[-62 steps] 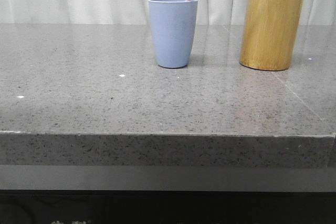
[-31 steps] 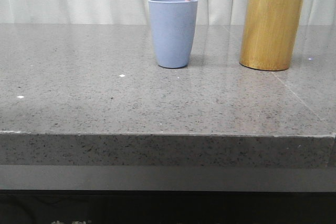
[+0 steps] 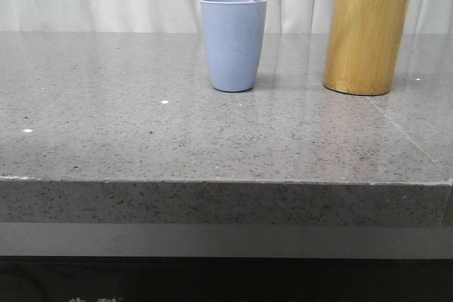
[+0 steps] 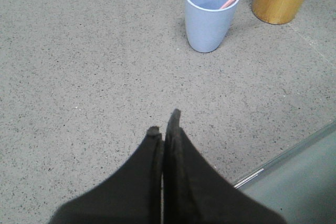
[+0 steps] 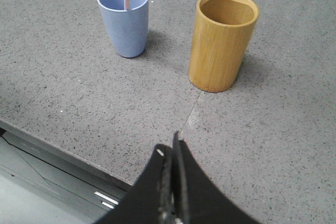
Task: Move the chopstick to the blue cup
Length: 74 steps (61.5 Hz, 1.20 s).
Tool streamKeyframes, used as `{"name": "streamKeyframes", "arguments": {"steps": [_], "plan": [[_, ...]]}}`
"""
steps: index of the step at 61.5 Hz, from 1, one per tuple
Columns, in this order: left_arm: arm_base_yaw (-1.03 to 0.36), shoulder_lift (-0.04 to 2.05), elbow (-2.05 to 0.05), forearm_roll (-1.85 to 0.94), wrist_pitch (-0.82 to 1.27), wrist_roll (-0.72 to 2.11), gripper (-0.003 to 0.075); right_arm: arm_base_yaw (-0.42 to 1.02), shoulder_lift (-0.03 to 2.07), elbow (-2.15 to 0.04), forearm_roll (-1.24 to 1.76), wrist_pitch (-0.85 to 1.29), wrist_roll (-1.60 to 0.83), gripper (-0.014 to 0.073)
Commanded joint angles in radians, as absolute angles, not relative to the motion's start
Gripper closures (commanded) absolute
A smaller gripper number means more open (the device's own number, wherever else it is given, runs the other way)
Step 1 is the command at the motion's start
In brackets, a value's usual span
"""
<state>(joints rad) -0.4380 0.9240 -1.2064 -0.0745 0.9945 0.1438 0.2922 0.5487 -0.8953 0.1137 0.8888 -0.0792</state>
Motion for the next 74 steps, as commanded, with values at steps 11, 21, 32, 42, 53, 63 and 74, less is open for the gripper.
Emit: {"name": "streamKeyframes", "arguments": {"steps": [11,21,32,42,53,63,74], "plan": [[-0.434,0.914,-1.231,-0.081,0.927,0.137,0.0739,0.288,0.552,-0.92,0.106,0.827,-0.079,0.066],[-0.434,0.914,-1.231,-0.081,0.927,0.137,0.0739,0.288,0.552,-0.92,0.106,0.827,-0.079,0.066],[-0.421,0.879,-1.191,-0.087,0.899,0.139,0.0739,0.288,0.552,-0.92,0.106,0.827,-0.079,0.066],[-0.331,0.754,-1.028,-0.058,0.716,0.158,0.0739,0.288,0.552,-0.92,0.106,0.827,-0.079,0.066],[-0.217,0.551,-0.712,-0.058,0.376,0.158,0.0739,0.288,0.552,-0.92,0.106,0.827,-0.079,0.066],[-0.183,0.309,-0.361,-0.077,0.081,0.158,0.0739,0.288,0.552,-0.92,0.106,0.827,-0.079,0.066],[-0.14,0.093,-0.116,-0.122,-0.079,0.158,0.0739,0.288,0.552,-0.92,0.106,0.827,-0.079,0.066]]}}
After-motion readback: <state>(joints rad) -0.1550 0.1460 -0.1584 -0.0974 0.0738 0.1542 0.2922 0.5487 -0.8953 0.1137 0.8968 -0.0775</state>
